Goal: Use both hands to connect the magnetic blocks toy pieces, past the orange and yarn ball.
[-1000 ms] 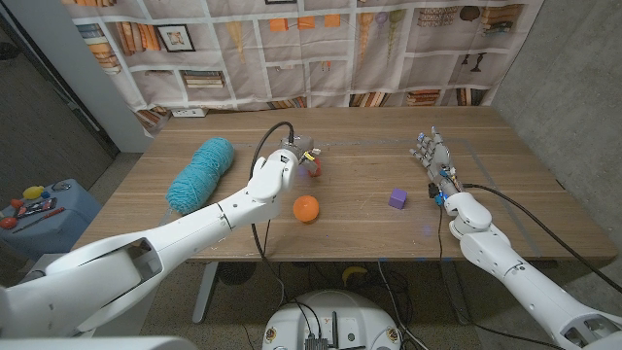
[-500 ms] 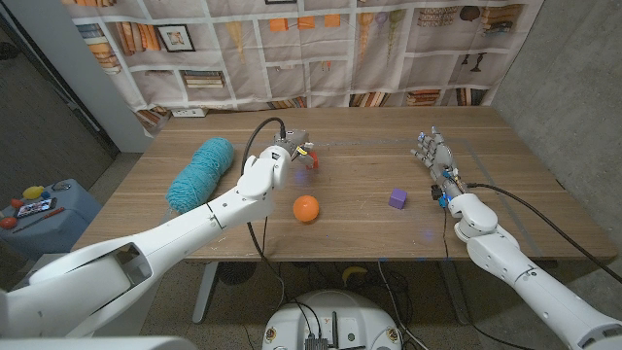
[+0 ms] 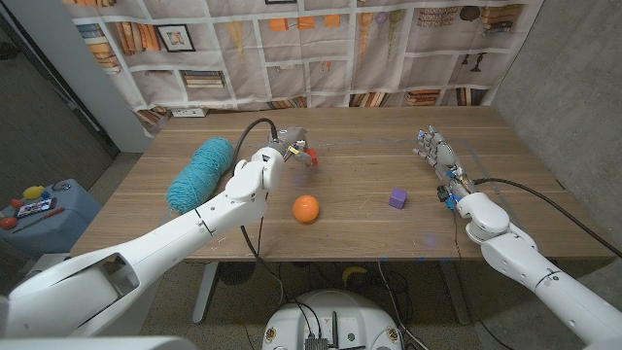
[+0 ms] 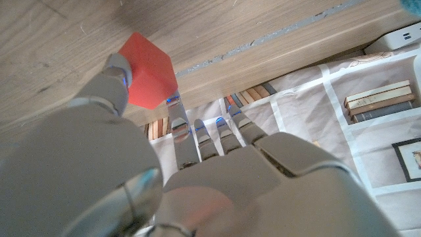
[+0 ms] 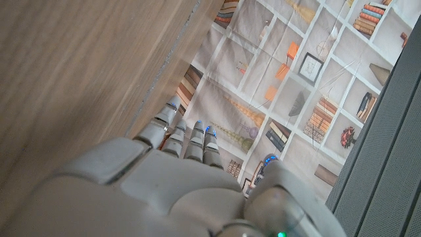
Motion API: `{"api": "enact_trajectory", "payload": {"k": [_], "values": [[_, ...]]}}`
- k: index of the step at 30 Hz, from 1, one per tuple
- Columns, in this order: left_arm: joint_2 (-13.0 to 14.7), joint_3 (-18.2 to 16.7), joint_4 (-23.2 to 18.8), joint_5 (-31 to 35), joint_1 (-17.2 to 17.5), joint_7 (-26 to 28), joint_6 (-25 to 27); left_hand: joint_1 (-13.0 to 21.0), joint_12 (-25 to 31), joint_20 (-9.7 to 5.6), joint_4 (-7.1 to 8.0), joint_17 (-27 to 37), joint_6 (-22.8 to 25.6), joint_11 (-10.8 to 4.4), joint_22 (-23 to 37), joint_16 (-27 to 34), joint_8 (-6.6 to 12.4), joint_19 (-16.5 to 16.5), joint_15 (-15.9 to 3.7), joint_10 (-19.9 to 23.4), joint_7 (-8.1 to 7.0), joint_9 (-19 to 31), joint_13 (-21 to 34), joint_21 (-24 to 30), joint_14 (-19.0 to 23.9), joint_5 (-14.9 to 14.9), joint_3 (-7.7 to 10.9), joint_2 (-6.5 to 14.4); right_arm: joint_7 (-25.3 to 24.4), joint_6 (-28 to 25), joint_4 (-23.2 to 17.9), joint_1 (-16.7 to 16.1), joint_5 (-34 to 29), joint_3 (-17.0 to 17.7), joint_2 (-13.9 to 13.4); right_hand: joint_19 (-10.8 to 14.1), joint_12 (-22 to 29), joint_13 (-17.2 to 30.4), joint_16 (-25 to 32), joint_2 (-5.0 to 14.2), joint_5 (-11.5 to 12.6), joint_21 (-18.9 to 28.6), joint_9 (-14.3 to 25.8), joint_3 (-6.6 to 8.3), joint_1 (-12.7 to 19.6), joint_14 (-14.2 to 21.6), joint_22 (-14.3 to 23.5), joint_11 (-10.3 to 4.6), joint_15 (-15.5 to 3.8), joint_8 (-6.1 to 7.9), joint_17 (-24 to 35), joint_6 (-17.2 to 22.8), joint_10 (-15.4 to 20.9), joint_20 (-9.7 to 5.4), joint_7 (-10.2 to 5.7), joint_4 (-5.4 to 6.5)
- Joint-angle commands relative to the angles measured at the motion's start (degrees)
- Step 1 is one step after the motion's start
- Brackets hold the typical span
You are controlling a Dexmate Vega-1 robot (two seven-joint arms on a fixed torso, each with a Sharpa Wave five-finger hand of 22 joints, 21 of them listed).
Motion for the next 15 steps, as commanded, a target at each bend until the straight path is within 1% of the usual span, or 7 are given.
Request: {"api": "enact_trajectory", "payload": {"k": [1, 7, 9, 15], "values": [[0.90, -3.68, -2.55, -5.05, 3.41, 5.66, -1.05, 0.08, 0.13, -0.12, -0.15, 0.16, 4.14, -0.21, 0.25, 0.05, 0.18, 0.54, -0.81, 0.56, -3.45, 0.15, 0.09, -0.02, 0.62, 0.39, -0.31, 0.87, -3.68, -4.04, -6.69, -3.41, -6.67, 1.03, -5.12, 0.42, 0.23, -0.06, 0.51, -0.56, -0.07, 0.22, 0.18, 0.16, 0.38, 0.51, 0.18, -0.10, -0.12, 0.24, -0.15, 0.73, 0.46, -0.41, 0.12, -0.48], [0.79, -5.58, -3.35, -8.17, 5.29, 9.27, -1.56, 0.08, 0.11, -0.15, -0.07, 0.17, 4.13, -0.16, 0.26, 0.00, 0.05, 0.49, -0.75, 0.74, -3.41, 0.18, 0.09, -0.11, 0.61, 0.42, -0.48, 1.05, -6.96, -7.97, -11.67, -5.97, -10.10, 2.20, -7.49, 0.25, 0.12, -0.06, 0.34, -1.16, -0.22, 0.11, 0.20, 0.24, 1.03, 0.36, 0.17, 0.29, -0.05, 0.19, -0.43, 0.80, 0.34, -0.35, 0.20, -1.26], [0.83, -6.13, -3.48, -9.27, 5.71, 10.24, -1.95, 0.07, 0.09, -0.16, -0.04, 0.17, 4.16, -0.16, 0.26, -0.01, 0.01, 0.46, -0.69, 0.77, -3.43, 0.19, 0.09, -0.14, 0.63, 0.43, -0.54, 1.12, -8.05, -10.14, -13.73, -6.84, -11.19, 2.60, -8.35, 0.23, 0.07, -0.06, 0.32, -1.39, -0.28, 0.09, 0.21, 0.29, 1.35, 0.40, 0.17, 0.36, 0.04, 0.22, -0.54, 0.93, 0.27, -0.34, 0.22, -1.61], [1.01, -7.73, -3.45, -12.70, 6.78, 13.15, -3.85, 0.06, 0.06, -0.10, 0.03, 0.18, 4.14, -0.25, 0.27, -0.07, -0.12, 0.44, -0.62, 0.91, -3.48, 0.22, 0.10, -0.20, 0.57, 0.47, -0.69, 1.33, -10.46, -14.00, -18.33, -9.30, -13.80, 3.71, -9.93, 0.11, -0.04, -0.05, 0.16, -1.93, -0.43, 0.02, 0.24, 0.40, 2.08, 0.19, 0.16, 0.44, 0.11, 0.11, -0.77, 0.77, 0.08, -0.35, -0.03, -2.43]]}}
